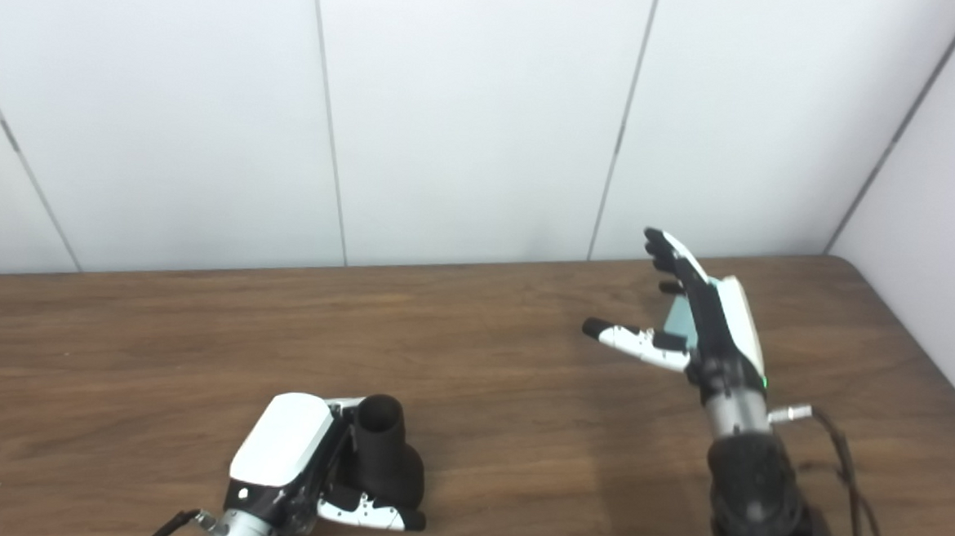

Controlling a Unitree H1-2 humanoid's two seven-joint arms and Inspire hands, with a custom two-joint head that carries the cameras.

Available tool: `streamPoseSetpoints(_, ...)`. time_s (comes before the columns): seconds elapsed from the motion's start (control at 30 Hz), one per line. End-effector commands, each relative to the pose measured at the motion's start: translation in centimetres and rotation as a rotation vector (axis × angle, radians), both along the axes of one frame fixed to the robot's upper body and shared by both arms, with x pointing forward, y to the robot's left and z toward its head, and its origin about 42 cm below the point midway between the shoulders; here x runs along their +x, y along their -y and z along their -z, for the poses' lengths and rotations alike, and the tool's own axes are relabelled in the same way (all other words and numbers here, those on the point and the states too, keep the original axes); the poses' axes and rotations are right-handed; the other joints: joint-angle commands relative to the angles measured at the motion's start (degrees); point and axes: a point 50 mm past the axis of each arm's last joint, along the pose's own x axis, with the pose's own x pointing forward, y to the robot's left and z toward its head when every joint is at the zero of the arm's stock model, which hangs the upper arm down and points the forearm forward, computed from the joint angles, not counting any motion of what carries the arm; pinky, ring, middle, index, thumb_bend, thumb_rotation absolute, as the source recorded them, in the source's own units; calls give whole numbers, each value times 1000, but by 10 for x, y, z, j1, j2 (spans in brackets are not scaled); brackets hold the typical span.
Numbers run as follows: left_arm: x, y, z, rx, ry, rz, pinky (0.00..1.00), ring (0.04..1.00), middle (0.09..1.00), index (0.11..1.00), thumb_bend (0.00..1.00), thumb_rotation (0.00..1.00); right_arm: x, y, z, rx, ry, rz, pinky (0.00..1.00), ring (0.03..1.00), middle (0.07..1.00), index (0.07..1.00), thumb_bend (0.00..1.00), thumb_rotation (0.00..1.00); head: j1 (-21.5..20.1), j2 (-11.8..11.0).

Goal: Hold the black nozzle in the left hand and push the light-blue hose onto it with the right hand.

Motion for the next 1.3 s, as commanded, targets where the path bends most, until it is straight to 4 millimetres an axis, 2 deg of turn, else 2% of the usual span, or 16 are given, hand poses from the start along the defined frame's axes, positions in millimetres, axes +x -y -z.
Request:
streamPoseSetpoints(0.0, -12, -9, 28, 90, -113, 18, 274, 354, 474, 485, 526, 0, 12, 5, -27, -119, 35, 12, 808, 867, 862, 854, 777, 347, -4, 0)
streamPoseSetpoints(0.1, -11, -14, 29, 96, -116, 18, 267, 350, 475, 485, 527, 0, 26, 15, -40, -264, -10, 44, 859, 911, 879, 851, 795, 311, -24, 5)
streamPoseSetpoints(0.17, -9, -18, 28, 93, -130, 16, 275, 358, 475, 485, 526, 0, 37, 24, -45, -353, -71, 85, 929, 963, 900, 851, 812, 318, -34, 5)
streamPoseSetpoints(0.23, -8, -21, 27, 92, -129, 13, 292, 373, 417, 491, 522, 0, 48, 33, -48, -427, -153, 126, 979, 991, 928, 871, 824, 335, -38, 4)
streamPoseSetpoints(0.33, -6, -26, 28, 98, -117, 12, 263, 346, 468, 485, 526, 0, 63, 46, -47, -490, -227, 167, 998, 1000, 941, 896, 851, 308, -40, 2)
streamPoseSetpoints(0.47, -4, -31, 29, 107, -122, 5, 269, 359, 476, 485, 527, 0, 77, 59, -45, -529, -321, 213, 1000, 1000, 950, 894, 895, 263, -40, 1)
streamPoseSetpoints(0.5, -4, -32, 29, 110, -126, 4, 274, 365, 430, 489, 524, 0, 80, 63, -44, -537, -341, 220, 1000, 1000, 949, 892, 914, 266, -40, 1)
streamPoseSetpoints(0.6, -5, -35, 30, 116, -133, 1, 288, 375, 472, 486, 526, 0, 86, 69, -41, -557, -386, 234, 997, 1000, 939, 891, 947, 263, -39, 2)
streamPoseSetpoints(0.73, -6, -38, 30, 110, -130, 3, 278, 357, 476, 485, 527, 0, 95, 77, -39, -571, -411, 242, 942, 988, 926, 880, 988, 285, -39, 4)
streamPoseSetpoints(0.87, -6, -39, 29, 119, -131, 5, 267, 347, 475, 485, 527, 0, 101, 78, -37, -555, -443, 242, 883, 959, 921, 878, 977, 267, -42, 5)
streamPoseSetpoints(1.03, -5, -36, 28, 118, -136, 9, 291, 375, 477, 485, 526, 0, 104, 76, -33, -506, -417, 231, 742, 848, 882, 860, 967, 197, -39, 5)
streamPoseSetpoints(1.13, -6, -34, 28, 114, -134, 14, 282, 363, 476, 485, 527, 0, 104, 76, -32, -478, -396, 225, 591, 724, 806, 837, 965, 166, -38, 6)
streamPoseSetpoints(1.2, -6, -34, 29, 116, -136, 14, 284, 366, 476, 485, 527, 0, 105, 77, -31, -467, -381, 225, 545, 686, 767, 818, 956, 154, -39, 5)
streamPoseSetpoints(1.27, -6, -34, 29, 121, -141, 11, 289, 369, 476, 485, 526, 0, 105, 77, -31, -447, -362, 222, 565, 682, 753, 803, 957, 140, -39, 6)
